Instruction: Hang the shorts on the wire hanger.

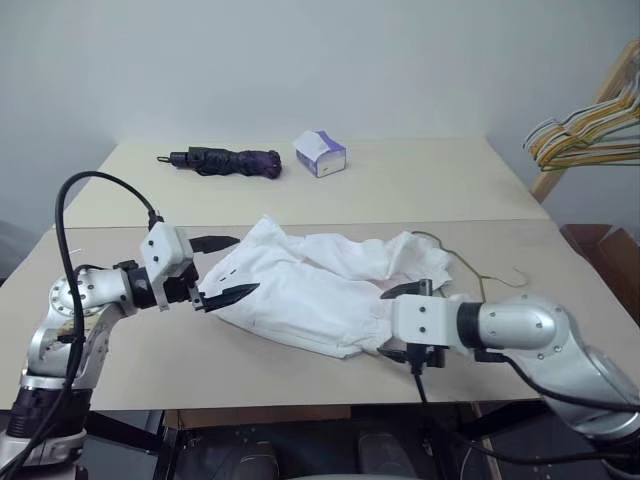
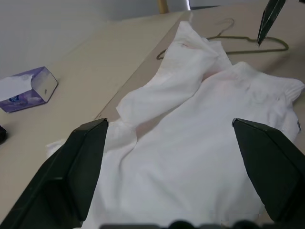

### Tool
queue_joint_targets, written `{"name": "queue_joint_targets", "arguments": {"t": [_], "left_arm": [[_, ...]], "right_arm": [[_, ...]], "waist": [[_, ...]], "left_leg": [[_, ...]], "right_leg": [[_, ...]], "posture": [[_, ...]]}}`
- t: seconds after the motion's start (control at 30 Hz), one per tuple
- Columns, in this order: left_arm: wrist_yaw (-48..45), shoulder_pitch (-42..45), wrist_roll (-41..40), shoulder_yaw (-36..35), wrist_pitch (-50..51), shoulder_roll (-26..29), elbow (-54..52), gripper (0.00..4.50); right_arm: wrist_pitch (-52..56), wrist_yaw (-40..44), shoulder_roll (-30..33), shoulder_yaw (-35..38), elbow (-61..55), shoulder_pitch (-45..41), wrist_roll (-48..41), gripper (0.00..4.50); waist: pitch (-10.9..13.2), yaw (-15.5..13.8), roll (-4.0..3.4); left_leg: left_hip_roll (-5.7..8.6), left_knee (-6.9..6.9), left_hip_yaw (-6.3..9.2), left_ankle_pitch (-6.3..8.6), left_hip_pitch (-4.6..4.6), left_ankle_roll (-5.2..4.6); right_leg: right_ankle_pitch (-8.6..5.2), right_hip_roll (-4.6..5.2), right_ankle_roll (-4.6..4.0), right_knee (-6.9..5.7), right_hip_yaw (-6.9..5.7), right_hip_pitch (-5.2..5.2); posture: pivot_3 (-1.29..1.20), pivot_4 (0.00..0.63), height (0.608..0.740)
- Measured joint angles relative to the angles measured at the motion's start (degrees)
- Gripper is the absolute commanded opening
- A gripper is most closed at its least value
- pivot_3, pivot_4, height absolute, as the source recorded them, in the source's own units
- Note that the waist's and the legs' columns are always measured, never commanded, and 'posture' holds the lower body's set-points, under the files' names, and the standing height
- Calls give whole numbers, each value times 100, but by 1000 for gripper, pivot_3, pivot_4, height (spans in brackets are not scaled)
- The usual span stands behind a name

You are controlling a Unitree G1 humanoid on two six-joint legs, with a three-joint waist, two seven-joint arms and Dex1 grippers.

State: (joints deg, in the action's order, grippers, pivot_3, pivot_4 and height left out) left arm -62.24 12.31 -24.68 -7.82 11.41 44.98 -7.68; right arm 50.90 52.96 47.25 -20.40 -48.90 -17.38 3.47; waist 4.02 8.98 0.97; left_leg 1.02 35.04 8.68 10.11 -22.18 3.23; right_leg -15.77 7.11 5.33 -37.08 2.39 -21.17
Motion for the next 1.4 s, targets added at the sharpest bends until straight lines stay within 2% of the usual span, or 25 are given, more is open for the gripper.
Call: {"name": "queue_joint_targets", "arguments": {"t": [0.13,0.23,0.33,0.5,0.6,0.8,0.93,1.0,1.13,1.23,1.33,1.4], "left_arm": [[-41,41,11,18,-28,-4,50,4500],[-40,69,15,33,-29,-11,67,4500],[-32,67,18,45,-29,-38,71,4500],[9,9,28,67,-32,-111,-2,4500],[78,-121,36,71,-32,-150,-87,4500],[127,-334,51,57,-29,-153,-322,4500],[174,-387,51,33,-29,-153,-400,4500],[189,-417,51,32,-29,-153,-402,4500],[198,-435,59,27,-35,-153,-404,4500],[86,-432,169,59,-158,-64,-391,4500],[-368,-442,593,295,-603,460,-197,4500],[-710,-476,829,456,-940,776,-16,4500]], "right_arm": [[2419,-585,-670,-932,-365,-988,-127,4483],[3334,-1034,-744,-1802,-378,-1476,-276,4483],[3877,-1433,-877,-2382,-141,-1671,-473,4483],[4108,-1948,-1058,-2825,370,-2029,-670,4483],[4115,-2284,-1197,-2985,604,-2251,-716,3930],[4115,-2652,-1398,-3364,799,-2562,-919,1816],[4115,-2781,-1235,-3661,795,-2734,-1086,490],[4113,-2798,-1104,-3725,788,-2740,-1159,21],[3998,-2807,-710,-3732,762,-2739,-1254,21],[3478,-2675,-179,-3765,671,-2754,-1292,21],[2702,-2409,427,-3707,646,-2692,-1274,21],[2381,-2297,607,-3600,654,-2598,-1262,21]], "waist": [[0,-6,-1],[0,-28,-1],[0,-22,-1],[0,9,-2],[0,20,-2],[0,21,-3],[0,1,-4],[0,-6,-4],[0,-11,-4],[0,-10,-4],[0,-7,-5],[1,12,-6]], "left_leg": [[0,-2,2,0,-6,0],[1,-4,3,0,-11,0],[1,-3,3,0,-11,0],[0,-6,4,0,-5,-1],[0,-8,4,0,-6,-1],[1,-7,6,-1,-7,-1],[1,-8,7,-1,-6,-1],[1,-8,7,-1,-8,-1],[1,-8,7,-1,-8,-1],[1,-8,6,-1,-8,-1],[1,-11,4,0,-9,-1],[0,-13,2,0,-10,-1]], "right_leg": [[1,0,-2,0,0,-8],[0,1,-3,3,-1,-11],[0,1,-3,3,-1,-12],[0,0,-3,-3,0,-12],[0,0,-2,-2,1,-15],[0,0,-2,-3,0,-15],[0,0,-2,-2,0,-14],[0,0,-2,-2,0,-17],[0,0,-2,-2,0,-16],[0,0,-1,-1,-1,-16],[-1,0,-3,1,-1,-19],[-2,0,-5,1,0,-21]], "posture": [[-176,7,740],[-176,13,740],[-172,14,740],[-161,14,740],[-155,14,740],[-143,12,740],[-143,8,740],[-144,5,740],[-146,0,740],[-153,0,740],[-162,0,740],[-169,0,740]]}}
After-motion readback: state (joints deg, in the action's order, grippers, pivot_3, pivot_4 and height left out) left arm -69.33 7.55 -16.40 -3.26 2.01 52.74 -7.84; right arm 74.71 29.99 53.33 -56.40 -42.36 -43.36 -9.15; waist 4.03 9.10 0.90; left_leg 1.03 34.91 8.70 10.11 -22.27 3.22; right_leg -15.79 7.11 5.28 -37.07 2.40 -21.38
